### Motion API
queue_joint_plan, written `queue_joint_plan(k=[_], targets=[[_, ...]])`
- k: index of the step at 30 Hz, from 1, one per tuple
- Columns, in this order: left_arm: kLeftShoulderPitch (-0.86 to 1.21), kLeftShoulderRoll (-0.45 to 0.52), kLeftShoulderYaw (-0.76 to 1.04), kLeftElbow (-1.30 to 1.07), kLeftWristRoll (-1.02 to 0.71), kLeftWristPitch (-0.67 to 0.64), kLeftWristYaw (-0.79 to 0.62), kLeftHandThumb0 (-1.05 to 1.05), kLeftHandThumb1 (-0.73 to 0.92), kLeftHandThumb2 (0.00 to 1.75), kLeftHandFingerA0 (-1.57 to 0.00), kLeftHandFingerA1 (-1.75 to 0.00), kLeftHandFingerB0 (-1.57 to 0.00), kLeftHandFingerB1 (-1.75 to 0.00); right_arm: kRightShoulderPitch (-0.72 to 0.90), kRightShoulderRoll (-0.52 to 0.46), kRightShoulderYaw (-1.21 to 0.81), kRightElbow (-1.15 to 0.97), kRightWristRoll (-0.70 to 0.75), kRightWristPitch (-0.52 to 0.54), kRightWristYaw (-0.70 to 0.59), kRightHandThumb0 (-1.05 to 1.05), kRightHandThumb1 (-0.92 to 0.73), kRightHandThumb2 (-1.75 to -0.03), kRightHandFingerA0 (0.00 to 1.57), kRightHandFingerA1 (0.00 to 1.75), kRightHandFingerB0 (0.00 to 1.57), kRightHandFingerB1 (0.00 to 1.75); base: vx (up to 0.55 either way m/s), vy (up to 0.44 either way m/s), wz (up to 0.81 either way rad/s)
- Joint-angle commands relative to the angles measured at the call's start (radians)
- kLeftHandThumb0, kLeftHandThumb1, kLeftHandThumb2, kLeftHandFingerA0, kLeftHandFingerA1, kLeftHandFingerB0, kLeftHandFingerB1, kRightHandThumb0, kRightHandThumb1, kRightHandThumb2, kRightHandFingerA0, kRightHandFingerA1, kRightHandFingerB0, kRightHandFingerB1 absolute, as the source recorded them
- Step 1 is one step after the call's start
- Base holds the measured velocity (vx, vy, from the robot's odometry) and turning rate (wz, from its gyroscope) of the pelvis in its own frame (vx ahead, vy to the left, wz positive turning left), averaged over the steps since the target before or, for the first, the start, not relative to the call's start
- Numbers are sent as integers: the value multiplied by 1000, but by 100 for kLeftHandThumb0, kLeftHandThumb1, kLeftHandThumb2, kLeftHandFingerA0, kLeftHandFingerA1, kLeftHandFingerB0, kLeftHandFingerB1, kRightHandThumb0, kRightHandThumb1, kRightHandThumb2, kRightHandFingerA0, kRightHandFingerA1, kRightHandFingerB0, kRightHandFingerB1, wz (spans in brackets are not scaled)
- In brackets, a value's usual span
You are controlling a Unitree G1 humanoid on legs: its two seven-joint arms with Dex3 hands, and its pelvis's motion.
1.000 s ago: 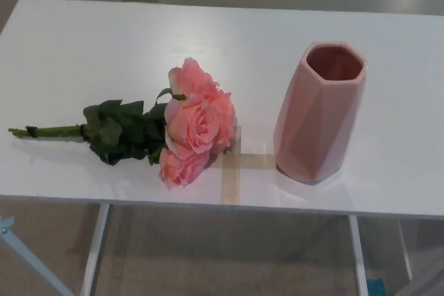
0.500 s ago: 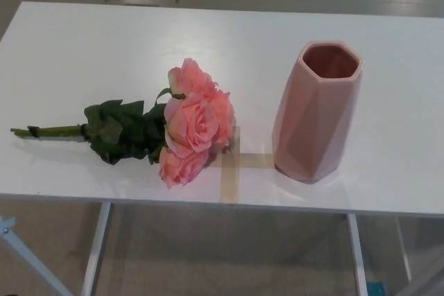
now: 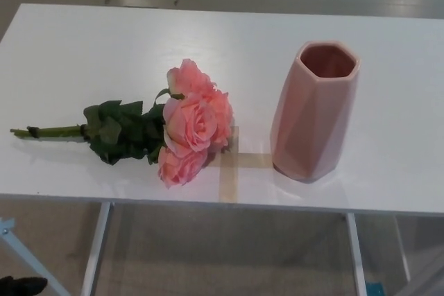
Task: Use the left hand to pick up the rose and then lift and insert it into the pink vase.
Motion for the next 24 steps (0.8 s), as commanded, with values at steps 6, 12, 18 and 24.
queue_joint_plan(k=[6,12,18,24], targets=[[348,328,-33,-792,-440,121,-670,-42,36,72,-44,-57,-43,-52,5,-6,2,12,9,-10,-7,-25,-59,-57,68,44,56,40,0,0,0],[418,375,53,-1010,-579,161,-687,-34,47,55,-50,-51,-48,-42,-7,-7,2,14,9,-3,-11,-25,-59,-58,70,44,57,41,0,0,0],[445,386,164,-1169,-740,189,-691,-42,46,54,-45,-51,-38,-38,-9,-9,6,16,4,0,-15,-25,-59,-57,70,44,57,41,0,0,0],[415,321,258,-1338,-971,161,-570,-45,44,53,-37,-48,-33,-37,-7,-12,11,13,0,0,-8,-25,-59,-57,71,44,57,41,0,0,0]])
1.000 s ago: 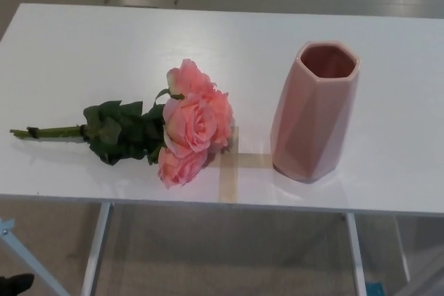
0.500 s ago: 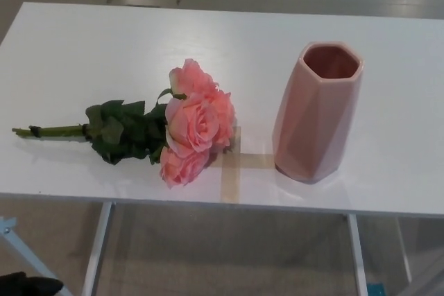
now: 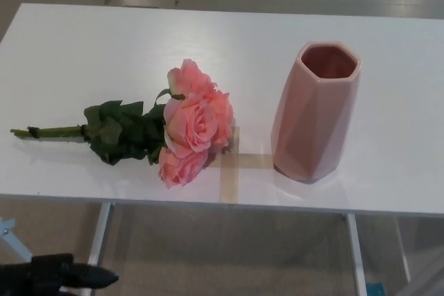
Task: Use the left hand to pick up the rose and then lift and insert it into the pink vase.
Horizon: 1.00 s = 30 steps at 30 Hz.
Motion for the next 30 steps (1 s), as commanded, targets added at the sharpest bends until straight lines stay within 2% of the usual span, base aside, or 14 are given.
queue_joint_plan(k=[1,3,4,8,13,14,16,17,18,22,23,24,29,30], targets=[[78,73,184,-453,-652,92,-205,-45,44,53,-37,-48,-33,-37,0,-11,7,13,1,0,-8,-25,-59,-57,71,44,57,41,0,0,0],[79,71,189,-456,-655,98,-206,-45,44,53,-37,-48,-33,-37,0,-11,7,13,1,0,-8,-25,-59,-57,71,44,57,41,0,0,0],[-7,1,197,-503,-549,33,17,-46,40,52,-34,-46,-29,-35,-2,-12,10,16,-3,3,-14,-25,-59,-57,71,44,57,41,0,0,0],[-180,-115,209,-502,-144,-4,229,-39,32,59,-40,-46,-36,-39,-3,-11,10,16,0,5,-12,-26,-59,-58,72,45,57,41,0,0,0],[-333,-134,196,-474,78,69,274,-34,35,51,-36,-38,-36,-33,-6,-14,12,19,2,10,-3,-25,-59,-58,72,45,57,41,0,0,0],[-415,-124,158,-411,157,81,288,-21,18,77,-7,-52,-6,-49,-12,-15,7,17,9,13,3,-25,-59,-58,72,45,57,41,0,0,0],[-505,-113,110,-323,262,85,299,-23,19,77,-1,-50,0,-46,-17,-15,5,18,12,17,9,-25,-59,-58,72,45,57,41,0,0,0],[-511,-115,107,-318,268,85,299,-23,19,77,-1,-50,0,-46,-17,-15,5,18,12,17,9,-25,-59,-58,72,45,57,41,0,0,0],[-537,-112,89,-287,306,85,305,-40,38,52,-3,-25,-13,-26,-18,-16,6,18,11,18,10,-25,-59,-58,72,45,57,41,0,0,0],[-661,-92,-4,-116,467,90,340,-47,40,54,0,-21,-7,-25,-18,-16,13,19,3,20,6,-24,-60,-58,72,45,57,41,0,0,0],[-696,-84,-30,-77,501,104,347,-47,33,69,-1,-17,-4,-24,-21,-13,10,19,7,20,8,-24,-60,-58,72,44,57,41,0,0,0],[-722,-79,-53,-46,525,121,349,-50,41,53,0,-19,-4,-25,-20,-13,9,18,9,20,10,-24,-60,-58,71,44,57,41,0,0,0],[-825,-71,-151,77,622,182,362,-52,34,64,0,-14,-6,-26,-19,-13,11,16,8,20,10,-24,-60,-58,70,44,56,40,0,0,0],[-852,-71,-176,111,645,197,363,-53,41,55,0,-18,-5,-25,-19,-13,11,17,7,19,9,-24,-60,-58,70,44,56,40,0,0,0]])
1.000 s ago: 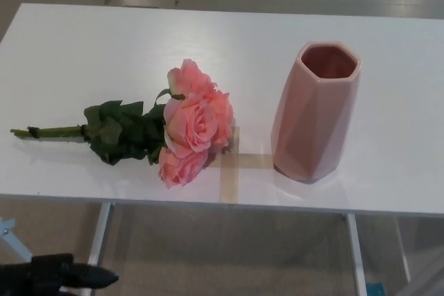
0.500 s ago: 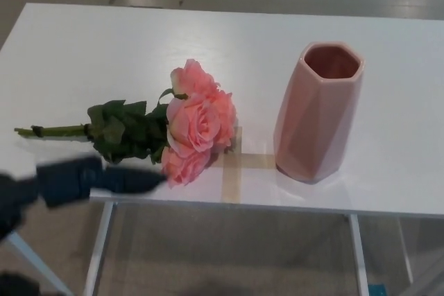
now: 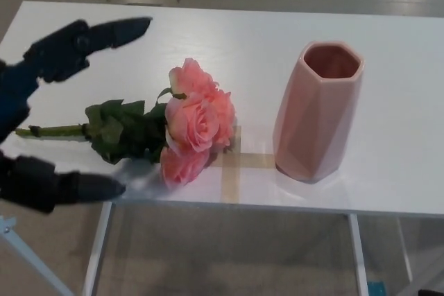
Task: Use the left hand to pick up the rose and then lift and insert it into the pink vase.
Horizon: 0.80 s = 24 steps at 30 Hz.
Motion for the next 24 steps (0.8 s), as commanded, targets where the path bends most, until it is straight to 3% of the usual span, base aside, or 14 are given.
queue_joint_plan(k=[1,4,5,12,13,18,24], targets=[[-244,31,-226,315,470,148,146,-53,41,55,0,-18,-5,-25,3,-11,1,14,7,17,7,-24,-60,-58,70,44,56,40,0,0,0],[-251,31,-232,324,474,146,150,-53,41,55,0,-18,-5,-25,4,-10,1,14,7,17,7,-24,-60,-58,70,44,56,40,0,0,0],[-276,31,-257,357,492,166,143,-48,33,72,0,-16,-1,-28,4,-10,1,12,8,15,8,-24,-60,-58,71,44,57,41,0,0,0],[-380,36,-366,492,566,243,124,-45,32,71,0,-18,0,-28,3,-13,3,13,6,17,11,-24,-60,-58,72,44,57,41,0,0,0],[-400,28,-388,522,581,261,125,-46,33,65,-9,-15,-9,-24,1,-13,3,14,6,17,12,-23,-60,-58,72,44,57,41,0,0,0],[-432,16,-429,573,598,281,132,-45,32,64,-10,-17,-10,-24,0,-14,5,14,4,15,13,-23,-60,-58,72,44,57,41,0,0,0],[-503,-6,-522,682,657,313,123,-53,36,73,-5,-15,-5,-26,-3,-13,7,4,5,11,16,-24,-60,-58,71,44,58,41,0,0,0]])
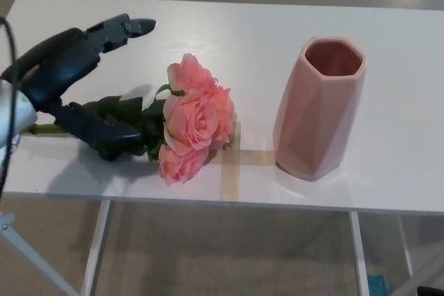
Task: Use the left hand to pick up the rose and then lift and insert it into the pink vase.
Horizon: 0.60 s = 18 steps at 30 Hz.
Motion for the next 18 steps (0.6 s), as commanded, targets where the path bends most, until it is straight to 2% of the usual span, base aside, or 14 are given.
queue_joint_plan(k=[1,18], targets=[[-92,-21,-129,150,244,135,44,-52,34,75,0,-18,-1,-26,4,-13,5,5,5,8,18,-24,-59,-58,71,44,58,41,0,0,0],[-161,-112,-229,307,317,172,62,-54,34,75,0,-17,0,-23,-14,-13,-4,7,16,17,22,-25,-59,-58,72,45,58,41,0,0,0]])
